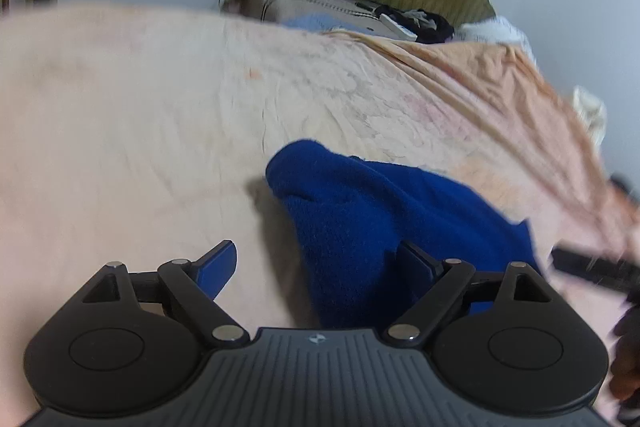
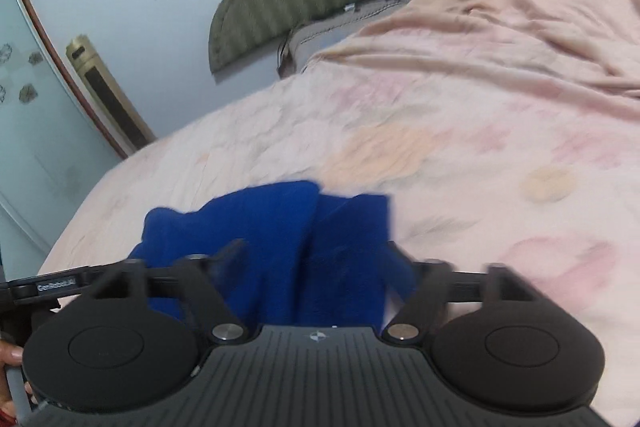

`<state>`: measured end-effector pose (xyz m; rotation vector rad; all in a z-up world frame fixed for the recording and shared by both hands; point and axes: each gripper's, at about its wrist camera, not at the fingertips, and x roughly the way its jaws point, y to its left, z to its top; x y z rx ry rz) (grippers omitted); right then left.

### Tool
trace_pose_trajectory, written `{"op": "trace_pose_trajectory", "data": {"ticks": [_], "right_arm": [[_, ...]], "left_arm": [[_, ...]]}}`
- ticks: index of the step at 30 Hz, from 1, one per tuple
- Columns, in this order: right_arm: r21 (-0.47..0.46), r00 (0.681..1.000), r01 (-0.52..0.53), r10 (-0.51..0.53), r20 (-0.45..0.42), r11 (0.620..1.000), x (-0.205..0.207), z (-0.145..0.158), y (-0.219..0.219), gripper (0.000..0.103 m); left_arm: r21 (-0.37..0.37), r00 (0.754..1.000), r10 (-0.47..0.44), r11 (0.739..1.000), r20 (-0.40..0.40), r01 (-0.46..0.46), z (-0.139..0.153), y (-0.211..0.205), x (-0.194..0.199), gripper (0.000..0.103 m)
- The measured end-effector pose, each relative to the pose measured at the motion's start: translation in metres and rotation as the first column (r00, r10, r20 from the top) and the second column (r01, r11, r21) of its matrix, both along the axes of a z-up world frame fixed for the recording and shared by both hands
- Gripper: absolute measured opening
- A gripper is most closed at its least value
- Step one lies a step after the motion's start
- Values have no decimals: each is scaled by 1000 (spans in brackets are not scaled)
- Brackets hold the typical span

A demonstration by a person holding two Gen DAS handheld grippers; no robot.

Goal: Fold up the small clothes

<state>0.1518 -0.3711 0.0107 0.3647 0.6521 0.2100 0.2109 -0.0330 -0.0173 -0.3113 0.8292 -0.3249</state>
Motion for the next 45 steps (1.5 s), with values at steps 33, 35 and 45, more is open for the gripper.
{"op": "trace_pose_trajectory", "data": {"ticks": [33, 35, 45], "right_arm": [[199, 996, 83, -79, -31, 977, 11, -21, -21, 46], [201, 996, 90, -87, -22, 976, -12, -17, -26, 45], [103, 999, -19, 24, -47, 994, -95, -19, -2, 34]], "left_arm": [[167, 979, -165, 975, 120, 144, 15, -73, 42, 62], [170, 979, -142, 979, 147, 116, 18, -61, 19, 78], [215, 962, -228, 957, 150, 194, 15, -33, -106, 78]]}}
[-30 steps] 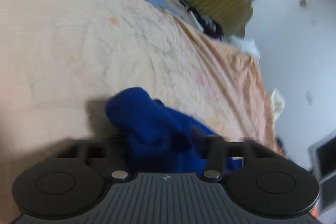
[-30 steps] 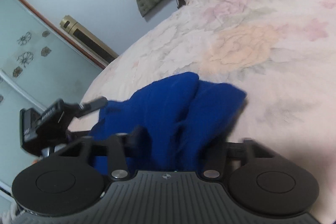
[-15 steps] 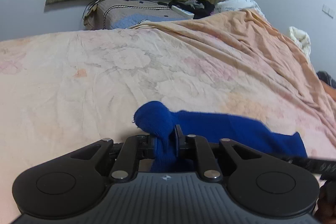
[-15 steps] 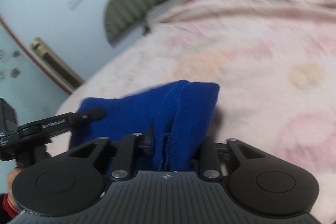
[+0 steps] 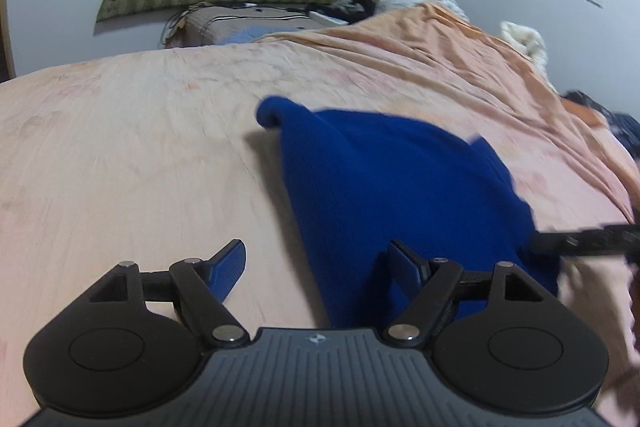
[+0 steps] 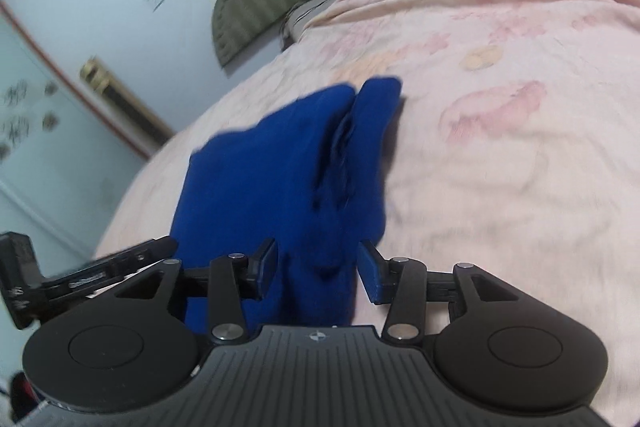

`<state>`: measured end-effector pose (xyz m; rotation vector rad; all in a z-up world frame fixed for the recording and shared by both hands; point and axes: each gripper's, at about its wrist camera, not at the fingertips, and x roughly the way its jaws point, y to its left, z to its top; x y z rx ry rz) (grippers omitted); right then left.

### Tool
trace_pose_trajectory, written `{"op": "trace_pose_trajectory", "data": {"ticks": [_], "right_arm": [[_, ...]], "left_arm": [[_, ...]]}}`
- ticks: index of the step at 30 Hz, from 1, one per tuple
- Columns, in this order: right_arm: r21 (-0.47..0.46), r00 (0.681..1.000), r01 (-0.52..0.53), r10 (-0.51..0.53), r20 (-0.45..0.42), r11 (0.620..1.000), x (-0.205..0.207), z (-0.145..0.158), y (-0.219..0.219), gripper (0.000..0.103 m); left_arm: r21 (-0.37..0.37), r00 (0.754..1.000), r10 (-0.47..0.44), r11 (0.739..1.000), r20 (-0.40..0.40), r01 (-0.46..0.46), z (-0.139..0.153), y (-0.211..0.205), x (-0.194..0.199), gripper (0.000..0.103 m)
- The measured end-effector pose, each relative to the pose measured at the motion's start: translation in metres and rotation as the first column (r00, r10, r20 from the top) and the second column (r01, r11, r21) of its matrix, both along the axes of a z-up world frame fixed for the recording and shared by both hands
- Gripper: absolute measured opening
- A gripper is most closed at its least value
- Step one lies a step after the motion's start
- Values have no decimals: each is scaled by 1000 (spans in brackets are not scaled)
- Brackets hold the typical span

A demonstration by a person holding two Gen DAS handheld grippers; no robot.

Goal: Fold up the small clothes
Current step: 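Release the sweater and pull both grippers back from the folded bundle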

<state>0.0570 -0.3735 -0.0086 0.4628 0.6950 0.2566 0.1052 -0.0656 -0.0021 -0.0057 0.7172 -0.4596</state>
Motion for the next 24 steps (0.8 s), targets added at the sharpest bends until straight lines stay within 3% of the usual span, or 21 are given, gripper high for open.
{"op": "trace_pose_trajectory", "data": {"ticks": [1, 3, 8, 10, 12, 16, 20, 22, 24], "right_arm": [[-37, 1000, -7, 7, -2, 999, -3, 0, 5, 19], [-69, 1000, -4, 4, -1, 998, -9, 2, 7, 13], [-19, 1000, -9, 9, -5, 1000, -27, 4, 4, 10], [19, 1000, -22, 23, -20, 1000, -34, 3, 4, 9], [-31, 999, -6, 5, -51, 999, -39, -2, 7, 8], [-41, 995, 75, -78, -63, 996, -45, -6, 3, 28], [-202, 994, 104, -97, 40, 974, -57, 14, 28, 37], [-271, 996, 90, -79, 50, 958, -55, 12, 42, 51], [-350, 996, 94, -88, 32, 932, -50, 3, 53, 53]], "left_arm": [[7, 1000, -17, 1000, 3, 17, 0, -1, -8, 78], [22, 998, -58, 998, 10, 58, 1, -2, -24, 79], [99, 985, -161, 983, 66, 154, -1, -9, -55, 84], [152, 985, -152, 979, 78, 139, -4, -10, -58, 84], [147, 990, -125, 982, 64, 114, -6, -7, -54, 84], [75, 998, -62, 995, -11, 63, -7, -2, -41, 84], [70, 1000, -4, 997, -28, 6, -10, -3, -43, 84], [74, 999, 20, 997, -41, -17, -13, -4, -45, 84], [78, 998, 44, 996, -50, -40, -14, -5, -47, 84]]}}
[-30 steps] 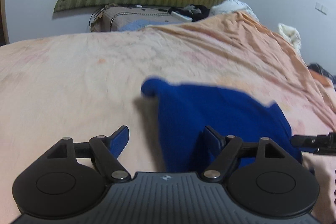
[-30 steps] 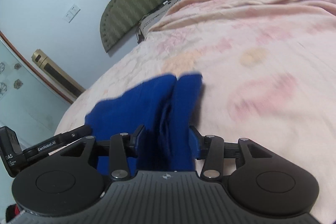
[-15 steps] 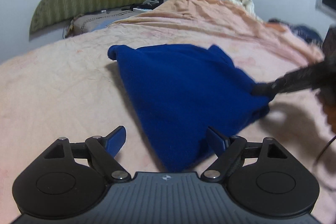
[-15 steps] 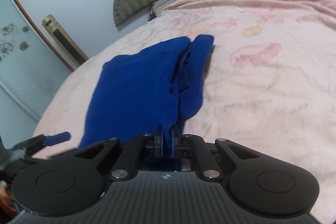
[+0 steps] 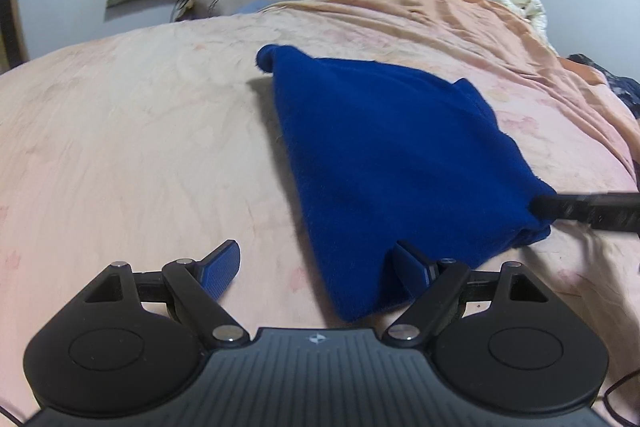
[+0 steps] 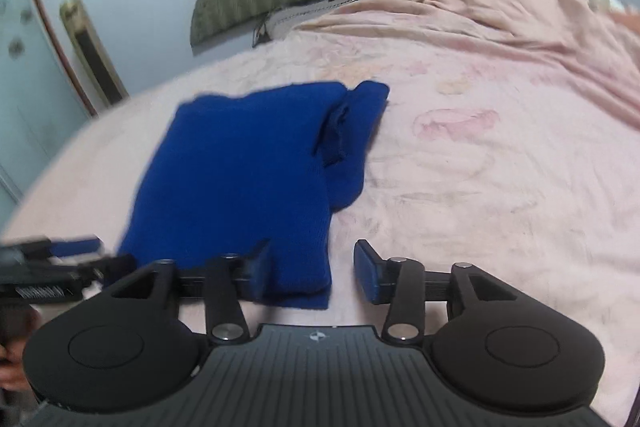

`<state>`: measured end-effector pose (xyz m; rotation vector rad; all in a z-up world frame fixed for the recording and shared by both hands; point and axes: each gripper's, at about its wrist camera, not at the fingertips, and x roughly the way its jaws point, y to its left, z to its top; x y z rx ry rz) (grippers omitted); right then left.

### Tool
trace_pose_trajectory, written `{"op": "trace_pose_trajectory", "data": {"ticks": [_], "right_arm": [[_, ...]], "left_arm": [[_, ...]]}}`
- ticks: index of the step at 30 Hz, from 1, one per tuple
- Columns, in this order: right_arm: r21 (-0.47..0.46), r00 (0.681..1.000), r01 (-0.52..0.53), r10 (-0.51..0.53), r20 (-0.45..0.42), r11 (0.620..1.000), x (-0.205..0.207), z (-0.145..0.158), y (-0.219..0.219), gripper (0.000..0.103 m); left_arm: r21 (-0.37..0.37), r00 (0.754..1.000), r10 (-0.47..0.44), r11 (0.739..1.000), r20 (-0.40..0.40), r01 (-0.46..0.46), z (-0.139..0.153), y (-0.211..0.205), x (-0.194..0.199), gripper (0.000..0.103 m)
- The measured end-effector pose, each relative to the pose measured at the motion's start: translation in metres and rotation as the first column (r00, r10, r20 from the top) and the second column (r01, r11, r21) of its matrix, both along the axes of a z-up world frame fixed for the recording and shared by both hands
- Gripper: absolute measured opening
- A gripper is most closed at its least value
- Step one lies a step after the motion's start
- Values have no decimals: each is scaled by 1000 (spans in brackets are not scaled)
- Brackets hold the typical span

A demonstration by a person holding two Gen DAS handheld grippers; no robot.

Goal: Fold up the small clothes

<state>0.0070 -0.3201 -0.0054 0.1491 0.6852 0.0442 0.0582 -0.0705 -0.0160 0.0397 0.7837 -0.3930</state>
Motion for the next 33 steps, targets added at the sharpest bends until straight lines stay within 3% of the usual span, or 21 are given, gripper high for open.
{"op": "trace_pose_trajectory", "data": {"ticks": [5, 7, 15, 19, 24, 33], "right_arm": [[-13, 997, 72, -71, 6, 997, -3, -5, 5, 62], [-32, 996, 83, -83, 15, 996, -6, -2, 8, 73], [-58, 998, 67, -66, 23, 996, -21, 3, 18, 77], [-66, 999, 42, -42, 7, 997, -27, 1, 26, 86], [-71, 1000, 19, -20, -11, 997, -32, -4, 37, 89], [-120, 1000, 13, -15, -14, 993, -39, -7, 46, 95]], "left_arm": [[8, 999, 40, 999, -10, -40, 1, 3, -6, 84], [8, 998, 53, 999, -18, -52, 1, 3, -8, 84], [6, 997, 76, 997, -35, -75, 2, 4, -17, 84], [7, 995, 83, 997, -48, -83, 0, 4, -21, 84], [10, 993, 92, 996, -69, -91, -5, 4, -27, 84], [25, 993, 109, 994, -49, -108, -9, 4, -42, 84]]}}
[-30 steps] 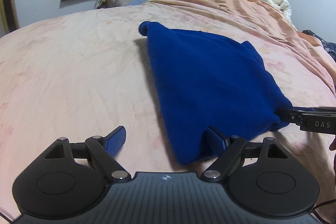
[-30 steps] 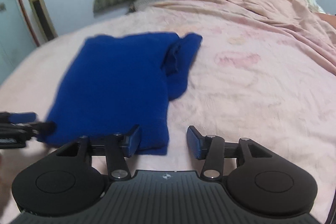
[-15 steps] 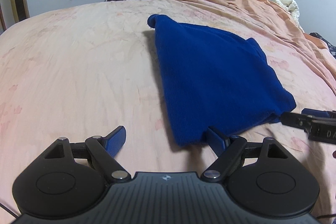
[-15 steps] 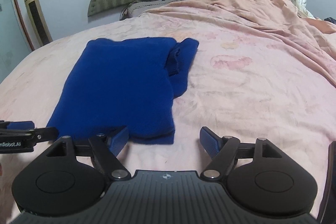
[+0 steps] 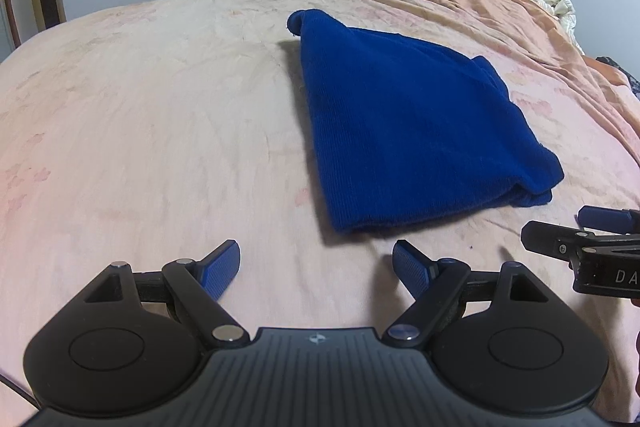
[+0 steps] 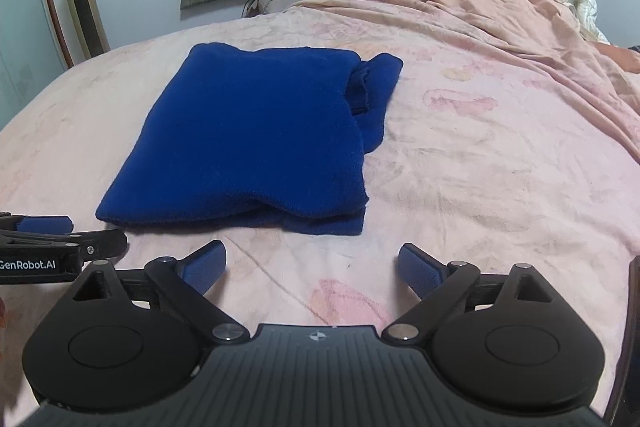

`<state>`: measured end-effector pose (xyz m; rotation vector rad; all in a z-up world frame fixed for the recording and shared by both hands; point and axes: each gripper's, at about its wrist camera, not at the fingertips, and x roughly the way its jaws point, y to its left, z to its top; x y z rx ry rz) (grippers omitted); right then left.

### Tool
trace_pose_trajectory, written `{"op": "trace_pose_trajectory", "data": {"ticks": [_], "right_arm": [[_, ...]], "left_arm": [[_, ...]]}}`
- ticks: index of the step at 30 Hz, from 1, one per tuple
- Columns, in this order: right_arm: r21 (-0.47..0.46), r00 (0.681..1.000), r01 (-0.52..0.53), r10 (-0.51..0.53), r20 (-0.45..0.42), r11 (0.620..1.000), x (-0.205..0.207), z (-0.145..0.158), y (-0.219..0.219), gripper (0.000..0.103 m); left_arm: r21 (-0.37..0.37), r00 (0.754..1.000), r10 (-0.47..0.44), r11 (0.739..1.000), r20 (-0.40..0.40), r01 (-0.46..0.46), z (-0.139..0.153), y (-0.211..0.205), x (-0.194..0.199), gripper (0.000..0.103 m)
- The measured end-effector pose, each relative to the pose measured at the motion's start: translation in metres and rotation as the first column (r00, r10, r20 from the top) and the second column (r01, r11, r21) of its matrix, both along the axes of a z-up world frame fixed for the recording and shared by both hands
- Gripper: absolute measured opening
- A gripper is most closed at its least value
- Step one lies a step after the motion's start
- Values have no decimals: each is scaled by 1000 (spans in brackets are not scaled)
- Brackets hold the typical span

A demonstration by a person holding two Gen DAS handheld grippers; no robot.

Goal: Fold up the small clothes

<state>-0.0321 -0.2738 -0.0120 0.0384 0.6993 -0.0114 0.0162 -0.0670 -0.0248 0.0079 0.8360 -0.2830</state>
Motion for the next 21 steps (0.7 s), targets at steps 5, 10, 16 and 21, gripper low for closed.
{"op": "trace_pose_trajectory", "data": {"ticks": [5, 10, 16, 21], "right_arm": [[-15, 1000, 4, -4, -3, 1000, -3, -2, 3, 97], [-27, 1000, 6, -6, -17, 1000, -5, -7, 4, 101], [-21, 1000, 0, 0, -10, 1000, -10, -10, 6, 101], [-24, 1000, 7, -8, -4, 1000, -12, -15, 6, 103]], "left_arm": [[21, 1000, -5, 1000, 11, 5, -1, -5, -6, 84], [48, 1000, -6, 999, 18, 5, -4, -11, -9, 84], [51, 1000, 5, 999, 24, -6, -5, -12, -10, 84], [53, 999, 12, 998, 33, -14, -7, -14, -12, 85]]}}
